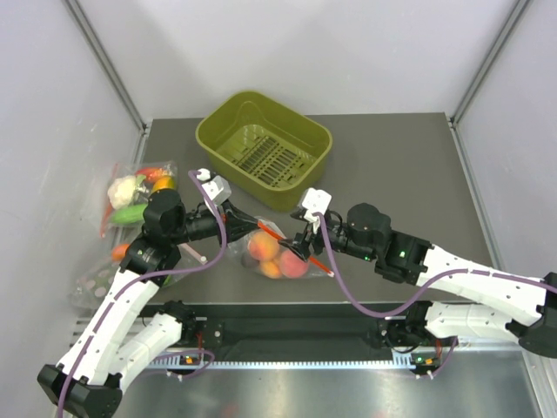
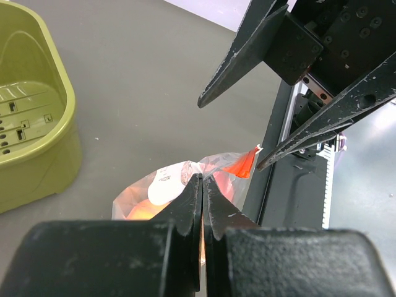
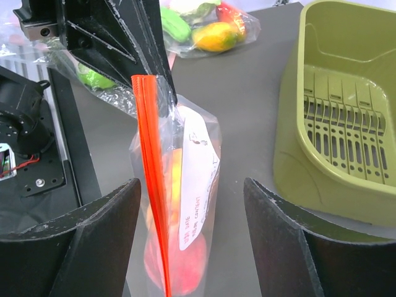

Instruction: Open the zip-top bag and remove the fake food

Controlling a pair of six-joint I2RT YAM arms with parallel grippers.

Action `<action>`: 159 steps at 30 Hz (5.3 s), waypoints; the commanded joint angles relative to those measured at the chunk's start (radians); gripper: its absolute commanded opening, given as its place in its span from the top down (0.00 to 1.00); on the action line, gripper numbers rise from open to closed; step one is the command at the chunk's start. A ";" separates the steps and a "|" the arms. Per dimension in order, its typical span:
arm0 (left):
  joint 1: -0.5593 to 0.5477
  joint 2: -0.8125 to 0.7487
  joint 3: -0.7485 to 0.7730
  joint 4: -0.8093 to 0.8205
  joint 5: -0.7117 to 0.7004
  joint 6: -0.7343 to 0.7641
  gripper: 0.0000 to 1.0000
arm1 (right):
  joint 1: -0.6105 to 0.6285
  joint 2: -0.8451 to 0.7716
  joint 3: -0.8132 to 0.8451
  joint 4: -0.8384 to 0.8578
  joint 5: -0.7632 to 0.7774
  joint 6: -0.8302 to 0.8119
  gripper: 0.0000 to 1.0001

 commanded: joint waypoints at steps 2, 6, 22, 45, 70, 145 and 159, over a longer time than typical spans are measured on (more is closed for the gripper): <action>-0.005 -0.004 0.000 0.061 0.025 0.002 1.00 | 0.014 0.001 0.021 0.054 0.012 -0.006 0.33; -0.006 -0.002 0.000 0.061 0.031 0.002 1.00 | 0.013 -0.001 0.024 0.057 0.017 -0.011 0.33; -0.011 -0.005 -0.003 0.061 0.033 0.002 1.00 | 0.010 -0.035 0.026 0.038 0.089 -0.034 0.33; -0.017 -0.001 -0.005 0.061 0.025 0.002 1.00 | 0.010 -0.016 0.043 0.072 0.034 -0.017 0.32; -0.025 -0.004 -0.005 0.061 0.040 0.002 1.00 | 0.010 0.036 0.046 0.069 0.114 -0.046 0.34; -0.428 0.190 0.028 0.067 -0.811 -0.337 0.73 | 0.034 0.146 0.130 0.086 0.362 0.370 1.00; -0.426 0.137 0.141 -0.223 -0.998 -0.227 1.00 | -0.027 0.008 -0.020 -0.035 0.529 0.408 1.00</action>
